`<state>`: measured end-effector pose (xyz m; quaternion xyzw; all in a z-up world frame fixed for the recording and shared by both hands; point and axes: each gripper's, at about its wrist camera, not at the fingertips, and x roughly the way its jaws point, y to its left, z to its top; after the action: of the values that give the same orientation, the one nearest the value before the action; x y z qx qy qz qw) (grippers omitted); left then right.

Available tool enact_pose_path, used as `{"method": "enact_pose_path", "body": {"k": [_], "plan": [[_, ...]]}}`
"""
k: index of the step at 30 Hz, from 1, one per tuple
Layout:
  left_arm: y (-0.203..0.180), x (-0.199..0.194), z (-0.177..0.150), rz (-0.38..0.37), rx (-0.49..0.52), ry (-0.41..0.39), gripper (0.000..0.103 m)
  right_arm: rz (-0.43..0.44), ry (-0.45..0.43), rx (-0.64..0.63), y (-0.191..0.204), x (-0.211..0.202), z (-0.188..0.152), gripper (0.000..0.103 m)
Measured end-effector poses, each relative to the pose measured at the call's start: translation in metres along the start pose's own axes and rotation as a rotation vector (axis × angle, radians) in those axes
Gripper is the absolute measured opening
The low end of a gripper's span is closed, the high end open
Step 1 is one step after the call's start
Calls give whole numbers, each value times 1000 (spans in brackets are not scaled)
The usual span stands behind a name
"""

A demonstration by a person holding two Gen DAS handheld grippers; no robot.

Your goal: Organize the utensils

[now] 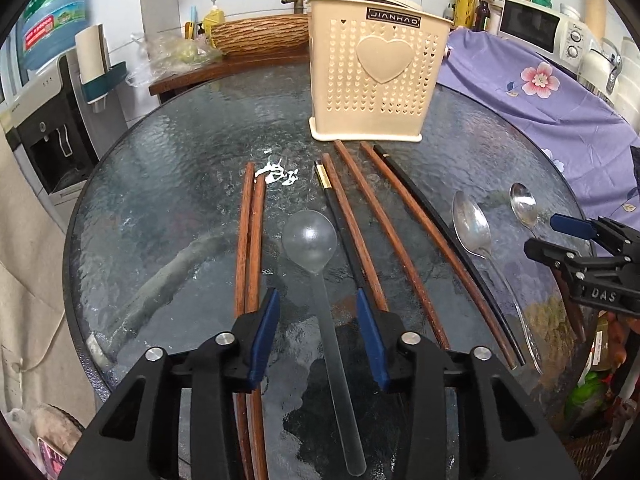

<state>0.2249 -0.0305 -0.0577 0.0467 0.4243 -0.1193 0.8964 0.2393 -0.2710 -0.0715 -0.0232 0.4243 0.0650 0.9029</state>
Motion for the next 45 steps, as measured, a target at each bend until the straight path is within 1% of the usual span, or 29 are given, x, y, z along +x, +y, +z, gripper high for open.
{"method": "enact_pose_path", "body": {"k": [1, 9, 14, 28, 30, 32, 35, 39, 41, 43, 45], "plan": [[0, 1, 0, -3, -1, 5, 35, 0, 5, 4, -1, 1, 1, 72], [-1, 12, 3, -12, -2, 30, 33, 5, 29, 12, -5, 8, 4, 70], [0, 19, 11, -6, -3, 34, 32, 1, 34, 7, -3, 11, 6, 68], [0, 34, 25, 26, 10, 31, 32, -12, 36, 0, -2, 22, 19, 68], [1, 36, 27, 25, 6, 32, 32, -15, 36, 4, -3, 24, 21, 66], [1, 37, 28, 27, 4, 31, 32, -19, 32, 7, -4, 24, 23, 59], [0, 38, 29, 41, 9, 25, 32, -23, 31, 10, -5, 26, 25, 58], [0, 39, 30, 42, 6, 26, 32, -28, 31, 11, -6, 27, 26, 57], [0, 39, 30, 41, 5, 26, 32, -28, 27, 11, -6, 27, 27, 51], [0, 39, 30, 42, 5, 26, 32, -27, 26, 9, -5, 26, 27, 47], [0, 39, 30, 42, 4, 25, 32, -25, 25, 9, -5, 26, 27, 47]]}}
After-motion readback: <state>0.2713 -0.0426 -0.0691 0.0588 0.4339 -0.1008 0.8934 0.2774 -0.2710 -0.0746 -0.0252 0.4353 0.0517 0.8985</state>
